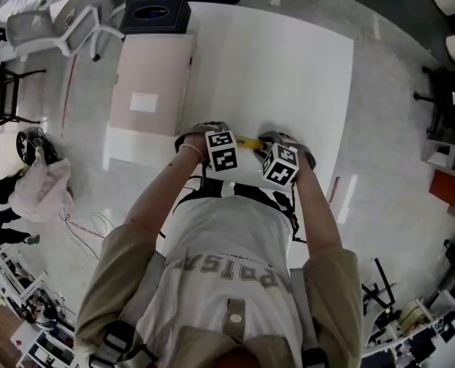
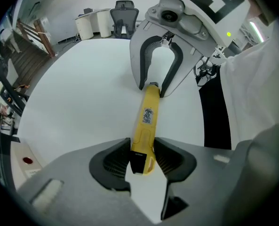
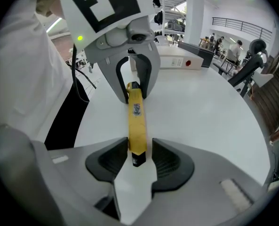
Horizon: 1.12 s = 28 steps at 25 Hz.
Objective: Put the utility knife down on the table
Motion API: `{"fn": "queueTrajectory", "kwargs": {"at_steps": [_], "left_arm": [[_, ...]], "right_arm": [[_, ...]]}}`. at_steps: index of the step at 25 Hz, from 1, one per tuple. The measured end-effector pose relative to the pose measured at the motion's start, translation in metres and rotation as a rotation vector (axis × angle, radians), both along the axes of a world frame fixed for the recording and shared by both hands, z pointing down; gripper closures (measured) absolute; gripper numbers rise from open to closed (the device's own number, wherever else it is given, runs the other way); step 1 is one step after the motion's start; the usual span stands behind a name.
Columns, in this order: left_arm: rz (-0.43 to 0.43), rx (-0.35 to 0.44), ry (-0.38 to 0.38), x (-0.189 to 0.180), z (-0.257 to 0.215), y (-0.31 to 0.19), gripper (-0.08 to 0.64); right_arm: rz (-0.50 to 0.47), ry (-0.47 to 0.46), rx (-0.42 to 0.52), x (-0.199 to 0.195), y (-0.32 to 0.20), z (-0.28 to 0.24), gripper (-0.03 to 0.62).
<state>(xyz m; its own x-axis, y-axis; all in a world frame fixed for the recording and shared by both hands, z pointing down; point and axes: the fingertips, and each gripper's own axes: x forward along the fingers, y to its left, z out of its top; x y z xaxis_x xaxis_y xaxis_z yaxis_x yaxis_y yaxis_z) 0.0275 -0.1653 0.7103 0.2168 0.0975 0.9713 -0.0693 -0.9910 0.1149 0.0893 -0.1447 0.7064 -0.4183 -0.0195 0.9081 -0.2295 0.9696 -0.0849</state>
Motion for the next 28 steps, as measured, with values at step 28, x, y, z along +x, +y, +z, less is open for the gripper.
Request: {"fn": "queueTrajectory", "kwargs": {"at_steps": [28], "left_arm": [[-0.065, 0.046, 0.136, -0.002, -0.0052, -0.0026, 0.379]], "right_arm": [[-0.061, 0.084, -0.063, -0.0005, 0.0073, 0.0045, 0.469]]}}
